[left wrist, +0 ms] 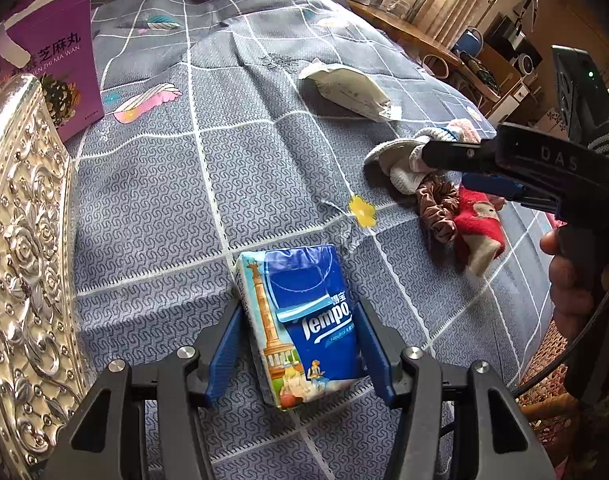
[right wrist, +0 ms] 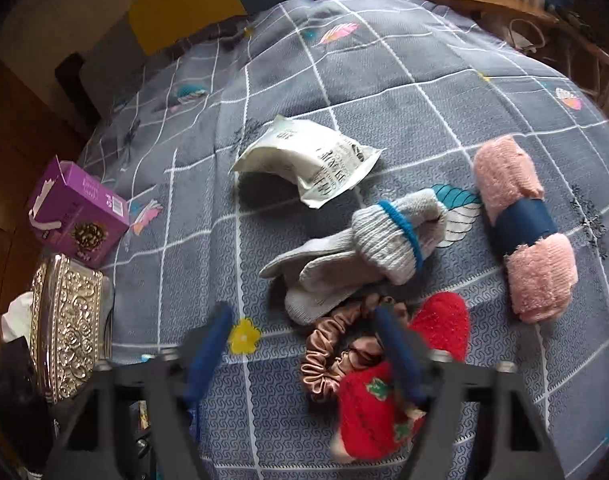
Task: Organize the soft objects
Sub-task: 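Carry the Tempo tissue pack over the gold tray with the left tool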
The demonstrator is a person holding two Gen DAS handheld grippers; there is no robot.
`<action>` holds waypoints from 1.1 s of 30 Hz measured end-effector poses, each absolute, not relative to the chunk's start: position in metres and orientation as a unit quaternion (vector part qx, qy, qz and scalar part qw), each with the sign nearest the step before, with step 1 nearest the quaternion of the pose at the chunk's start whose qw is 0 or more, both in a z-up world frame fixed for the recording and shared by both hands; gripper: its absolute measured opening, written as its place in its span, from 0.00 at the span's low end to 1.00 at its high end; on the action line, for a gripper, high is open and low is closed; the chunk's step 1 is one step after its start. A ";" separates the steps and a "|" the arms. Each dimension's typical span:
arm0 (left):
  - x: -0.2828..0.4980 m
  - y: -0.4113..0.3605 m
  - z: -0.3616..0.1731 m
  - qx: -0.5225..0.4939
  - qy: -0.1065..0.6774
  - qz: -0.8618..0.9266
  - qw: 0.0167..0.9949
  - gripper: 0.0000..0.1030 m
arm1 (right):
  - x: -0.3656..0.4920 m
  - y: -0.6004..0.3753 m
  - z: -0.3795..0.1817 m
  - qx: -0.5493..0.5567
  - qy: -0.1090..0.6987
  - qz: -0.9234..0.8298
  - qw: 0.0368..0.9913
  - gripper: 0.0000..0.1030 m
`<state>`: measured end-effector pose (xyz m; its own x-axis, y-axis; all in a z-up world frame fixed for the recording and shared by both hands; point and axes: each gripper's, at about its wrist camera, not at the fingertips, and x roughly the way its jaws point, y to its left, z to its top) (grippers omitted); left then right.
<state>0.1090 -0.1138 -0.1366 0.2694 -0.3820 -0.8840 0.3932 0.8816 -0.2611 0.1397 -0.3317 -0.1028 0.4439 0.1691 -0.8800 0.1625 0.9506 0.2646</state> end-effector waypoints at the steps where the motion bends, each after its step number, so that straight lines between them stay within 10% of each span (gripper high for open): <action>1: 0.110 -0.113 -0.137 0.004 0.554 -0.244 0.796 0.55 | 0.139 -0.332 -0.104 0.153 0.531 -0.004 0.834 0.76; 11: 0.109 -0.112 -0.137 -0.001 0.552 -0.242 0.798 0.55 | 0.153 -0.315 -0.135 0.038 0.594 -0.048 0.802 0.74; 12: 0.109 -0.112 -0.137 -0.002 0.552 -0.242 0.798 0.55 | 0.152 -0.315 -0.134 0.031 0.592 -0.049 0.804 0.68; 14: 0.109 -0.112 -0.137 -0.002 0.551 -0.242 0.798 0.55 | 0.152 -0.317 -0.132 0.031 0.590 -0.050 0.805 0.20; 33: 0.108 -0.121 -0.111 0.025 0.532 -0.232 0.814 0.52 | 0.157 -0.311 -0.129 0.066 0.601 0.027 0.796 0.21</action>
